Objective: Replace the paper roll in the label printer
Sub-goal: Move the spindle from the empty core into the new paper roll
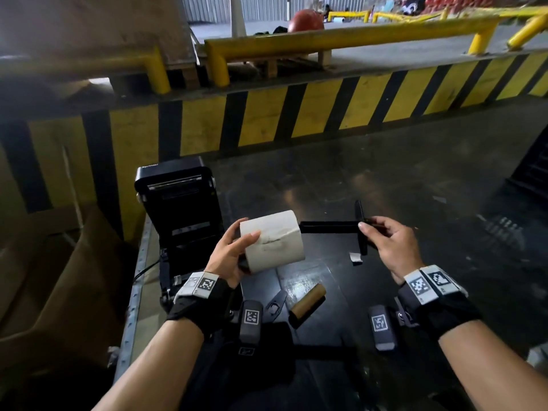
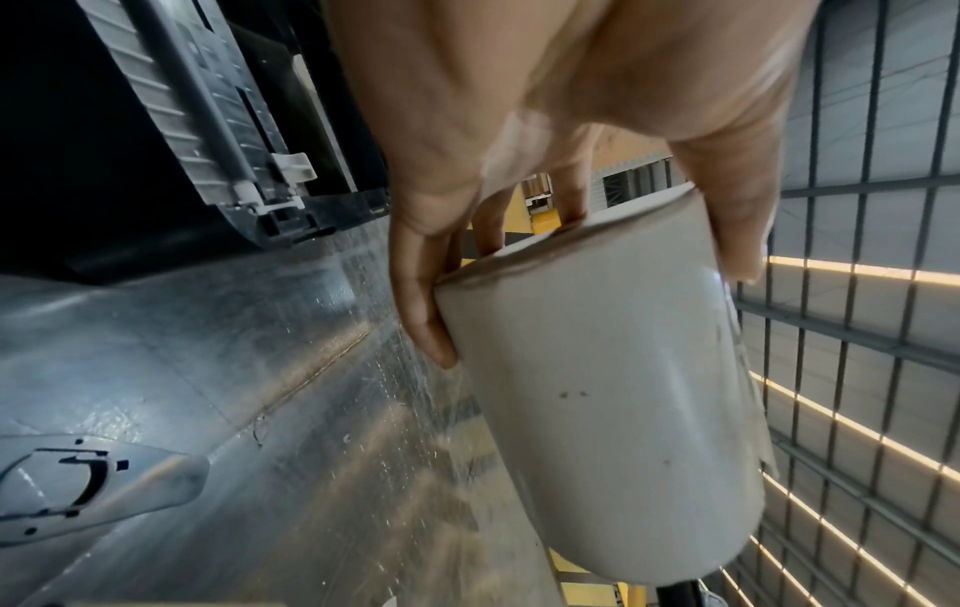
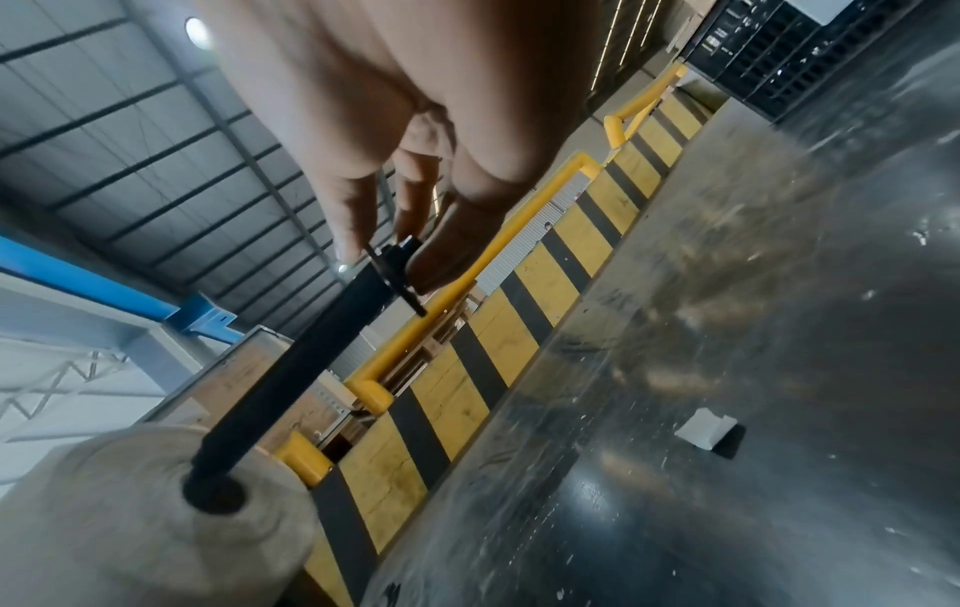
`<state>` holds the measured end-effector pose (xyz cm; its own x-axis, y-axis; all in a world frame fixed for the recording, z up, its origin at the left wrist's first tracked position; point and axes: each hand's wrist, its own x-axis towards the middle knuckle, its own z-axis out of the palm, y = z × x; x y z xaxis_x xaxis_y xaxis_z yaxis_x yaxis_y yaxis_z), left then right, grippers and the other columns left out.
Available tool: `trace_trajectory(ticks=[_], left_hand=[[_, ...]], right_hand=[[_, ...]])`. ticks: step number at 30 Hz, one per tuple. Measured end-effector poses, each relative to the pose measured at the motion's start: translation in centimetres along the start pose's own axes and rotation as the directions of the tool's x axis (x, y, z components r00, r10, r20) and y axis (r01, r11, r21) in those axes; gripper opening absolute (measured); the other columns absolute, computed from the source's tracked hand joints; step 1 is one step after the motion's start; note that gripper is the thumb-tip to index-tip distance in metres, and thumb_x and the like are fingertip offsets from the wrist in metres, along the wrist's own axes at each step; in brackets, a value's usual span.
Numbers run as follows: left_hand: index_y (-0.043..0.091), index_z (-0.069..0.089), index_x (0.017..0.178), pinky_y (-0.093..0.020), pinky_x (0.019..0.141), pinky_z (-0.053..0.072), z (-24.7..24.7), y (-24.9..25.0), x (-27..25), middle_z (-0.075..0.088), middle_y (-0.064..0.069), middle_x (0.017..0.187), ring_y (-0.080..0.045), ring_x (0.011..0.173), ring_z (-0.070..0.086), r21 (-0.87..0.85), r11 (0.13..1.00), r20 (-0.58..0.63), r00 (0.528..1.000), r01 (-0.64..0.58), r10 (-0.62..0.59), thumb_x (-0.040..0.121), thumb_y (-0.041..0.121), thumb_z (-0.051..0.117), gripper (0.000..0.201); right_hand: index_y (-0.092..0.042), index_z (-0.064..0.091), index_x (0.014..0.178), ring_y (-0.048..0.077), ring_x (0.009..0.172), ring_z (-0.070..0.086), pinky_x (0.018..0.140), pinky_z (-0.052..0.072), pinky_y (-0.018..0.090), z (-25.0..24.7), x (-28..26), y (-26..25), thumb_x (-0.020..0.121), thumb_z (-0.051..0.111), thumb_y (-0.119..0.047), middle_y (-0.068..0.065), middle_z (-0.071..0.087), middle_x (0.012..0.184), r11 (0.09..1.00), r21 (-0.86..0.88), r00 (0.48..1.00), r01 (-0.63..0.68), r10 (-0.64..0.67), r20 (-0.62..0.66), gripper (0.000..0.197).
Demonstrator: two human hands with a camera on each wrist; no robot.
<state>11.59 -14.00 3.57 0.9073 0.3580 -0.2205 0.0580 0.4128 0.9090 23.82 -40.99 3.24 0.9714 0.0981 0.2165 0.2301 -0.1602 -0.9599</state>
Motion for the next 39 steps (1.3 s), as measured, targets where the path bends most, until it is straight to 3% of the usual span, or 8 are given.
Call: trace_trajectory(ticks=[10,13,18,24,28,31,36,39], left_hand=[[0.036,0.058,0.104,-0.038,0.066,0.045,-1.9,0.9,-0.6,0.059,-0.003,0.105,-0.027,0.086,0.058,0.004,1.000,0.123,0.992,0.001,-0.002,0.065,0.040,0.069,0.040],[0.037,0.059,0.097,-0.036,0.064,0.047,-2.2,1.1,-0.8,0.062,0.001,0.101,-0.023,0.082,0.060,-0.023,1.000,0.141,0.990,-0.001,0.004,0.072,0.034,0.064,0.026],[0.034,0.056,0.110,-0.037,0.063,0.053,-2.8,0.9,-0.9,0.061,-0.003,0.110,-0.020,0.081,0.064,-0.061,0.998,0.173,0.985,0.017,-0.007,0.062,0.026,0.074,0.051],[0.026,0.053,0.125,-0.037,0.058,0.057,-1.5,-0.5,-1.5,0.063,-0.004,0.109,-0.020,0.084,0.065,-0.085,0.995,0.201,0.979,0.055,-0.037,0.058,0.023,0.075,0.070],[0.030,0.056,0.115,-0.036,0.059,0.056,-0.7,-2.1,-1.8,0.064,-0.001,0.102,-0.016,0.076,0.066,-0.103,0.991,0.197,0.979,0.083,-0.061,0.062,0.023,0.072,0.056],[0.033,0.058,0.112,-0.039,0.064,0.056,0.1,-3.7,-2.1,0.064,-0.002,0.107,-0.021,0.086,0.064,-0.100,0.987,0.188,0.977,0.124,-0.104,0.057,0.026,0.076,0.058],[0.033,0.057,0.112,-0.036,0.063,0.056,2.3,-6.3,-2.0,0.060,-0.002,0.118,-0.022,0.094,0.062,-0.135,0.978,0.153,0.978,0.162,-0.141,0.064,0.020,0.072,0.051],[0.032,0.055,0.113,-0.037,0.068,0.056,3.8,-7.9,-2.0,0.061,0.003,0.114,-0.019,0.091,0.064,-0.165,0.969,0.154,0.975,0.186,-0.161,0.066,0.014,0.069,0.052]], right_hand=[[-0.019,0.069,0.089,0.022,0.082,0.068,0.078,0.054,0.030,2.0,-2.7,-0.7,0.074,0.073,-0.021,0.007,0.071,0.084,0.997,-0.067,0.998,0.046,-0.043,0.047,0.015],[-0.015,0.070,0.093,0.020,0.083,0.068,0.070,0.052,0.013,2.1,-2.9,-0.9,0.075,0.073,-0.023,0.005,0.072,0.085,0.990,-0.120,0.997,0.069,-0.062,0.056,0.020],[-0.014,0.071,0.095,0.011,0.080,0.065,0.068,0.045,0.000,2.4,-2.9,-3.4,0.073,0.074,-0.023,0.000,0.071,0.085,0.968,-0.202,0.982,0.148,-0.119,0.149,0.023],[-0.027,0.069,0.087,0.016,0.084,0.069,0.079,0.055,0.029,6.2,-4.8,-3.3,0.077,0.071,-0.025,0.000,0.073,0.088,0.986,-0.108,0.922,0.125,-0.075,0.379,0.010],[-0.025,0.066,0.086,0.021,0.089,0.065,0.078,0.056,0.031,6.4,-5.7,-2.1,0.085,0.061,-0.013,0.004,0.069,0.088,0.997,0.050,0.923,-0.052,0.029,0.384,0.012],[-0.021,0.062,0.103,0.025,0.105,0.061,0.089,0.052,0.045,6.1,-5.8,-0.4,0.090,0.054,-0.027,0.010,0.065,0.106,0.978,0.013,0.908,-0.208,0.188,0.374,0.017],[-0.026,0.065,0.108,0.025,0.096,0.068,0.078,0.058,0.045,5.4,-6.3,0.2,0.085,0.039,-0.061,0.006,0.072,0.105,0.799,0.093,0.726,-0.594,0.484,0.488,0.049],[-0.023,0.060,0.115,0.027,0.104,0.065,0.080,0.057,0.043,4.4,-5.8,1.2,0.074,0.053,-0.063,0.009,0.068,0.114,0.817,0.094,0.735,-0.568,0.453,0.505,0.058]])
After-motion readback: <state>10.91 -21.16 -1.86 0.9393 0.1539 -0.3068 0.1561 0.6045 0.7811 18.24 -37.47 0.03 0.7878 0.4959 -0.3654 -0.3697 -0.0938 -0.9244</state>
